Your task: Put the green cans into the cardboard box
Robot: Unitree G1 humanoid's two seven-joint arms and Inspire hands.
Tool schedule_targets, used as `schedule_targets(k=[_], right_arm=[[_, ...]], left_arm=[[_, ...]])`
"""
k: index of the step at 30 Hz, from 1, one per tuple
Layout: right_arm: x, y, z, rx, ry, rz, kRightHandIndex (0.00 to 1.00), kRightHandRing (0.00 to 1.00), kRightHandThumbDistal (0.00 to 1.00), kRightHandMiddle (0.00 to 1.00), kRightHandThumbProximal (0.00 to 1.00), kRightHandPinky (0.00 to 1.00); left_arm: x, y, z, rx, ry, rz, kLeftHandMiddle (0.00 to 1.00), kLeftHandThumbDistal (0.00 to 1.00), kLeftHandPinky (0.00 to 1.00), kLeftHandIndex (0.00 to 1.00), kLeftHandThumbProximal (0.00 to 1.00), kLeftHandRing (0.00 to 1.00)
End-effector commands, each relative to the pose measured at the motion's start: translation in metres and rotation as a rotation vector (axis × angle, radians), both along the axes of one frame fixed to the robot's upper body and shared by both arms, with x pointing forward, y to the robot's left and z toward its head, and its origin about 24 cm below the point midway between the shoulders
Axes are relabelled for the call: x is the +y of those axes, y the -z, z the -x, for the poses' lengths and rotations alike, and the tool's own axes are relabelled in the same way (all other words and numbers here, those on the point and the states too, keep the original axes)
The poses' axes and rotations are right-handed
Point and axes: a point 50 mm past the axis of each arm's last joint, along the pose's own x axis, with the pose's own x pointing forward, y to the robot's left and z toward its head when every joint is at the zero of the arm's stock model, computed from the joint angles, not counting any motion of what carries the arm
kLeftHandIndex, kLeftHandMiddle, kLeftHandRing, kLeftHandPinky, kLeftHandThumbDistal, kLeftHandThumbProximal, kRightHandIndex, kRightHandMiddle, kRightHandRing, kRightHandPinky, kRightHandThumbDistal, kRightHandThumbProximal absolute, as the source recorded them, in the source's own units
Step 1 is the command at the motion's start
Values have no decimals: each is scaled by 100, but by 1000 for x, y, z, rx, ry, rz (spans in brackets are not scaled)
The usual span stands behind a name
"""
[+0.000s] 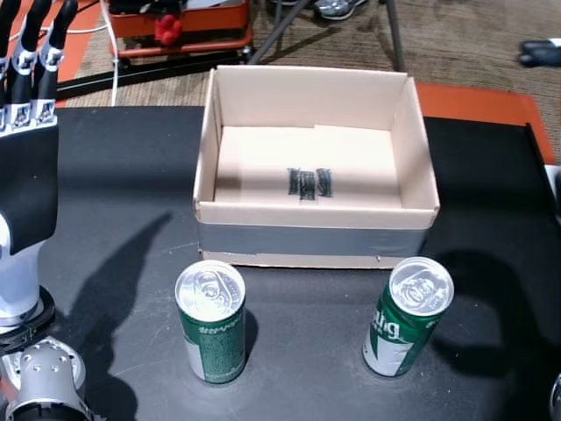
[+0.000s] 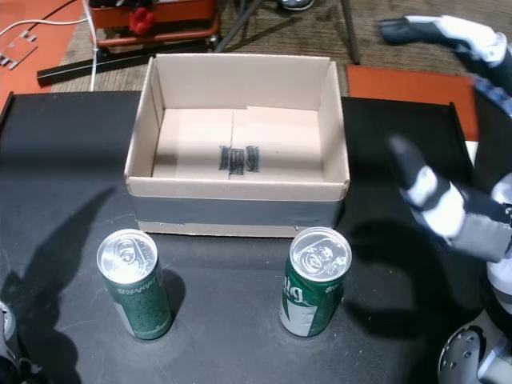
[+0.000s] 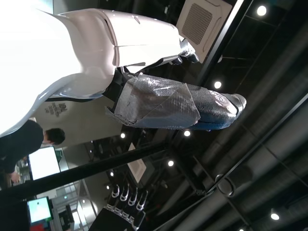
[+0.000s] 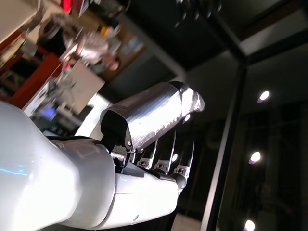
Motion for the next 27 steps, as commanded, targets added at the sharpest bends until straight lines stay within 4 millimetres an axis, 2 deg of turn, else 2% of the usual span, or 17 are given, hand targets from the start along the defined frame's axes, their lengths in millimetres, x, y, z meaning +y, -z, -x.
schedule_targets(k=[1,2,5,7,10,16,19,21,27], right_arm=[[-5,3,1,9,35,9,58,67,84,64,36,72],[-7,3,0,38,29,6,58,68,97,65,34,72],[-13,3,-3,117,-28,-48,52,65,100,61,30,69],[-15,3,-4,136,-60,-80,50,65,100,60,34,69],[-16,4,-5,141,-67,-97,49,65,100,60,43,70],[-15,7,-9,124,-70,-77,57,70,100,67,64,74],[-15,8,-11,109,-70,-74,58,71,100,68,69,74],[-15,7,-10,111,-62,-67,58,69,100,66,68,74],[-15,9,-9,136,-34,-72,54,65,100,62,53,72]], left_arm=[[2,2,1,5,-5,-13,100,65,100,100,85,100],[2,2,2,8,-12,-15,100,65,100,100,85,100],[3,2,2,12,-10,-12,100,67,100,100,84,100],[3,2,3,13,-12,-10,100,67,100,100,84,100],[3,2,3,9,-18,-12,100,66,100,100,84,100],[3,2,2,1,-2,3,100,62,100,100,85,100],[4,2,2,4,0,2,100,64,100,100,85,100],[4,2,2,7,1,0,100,64,100,100,85,100],[4,3,1,10,5,1,100,64,100,100,83,100]])
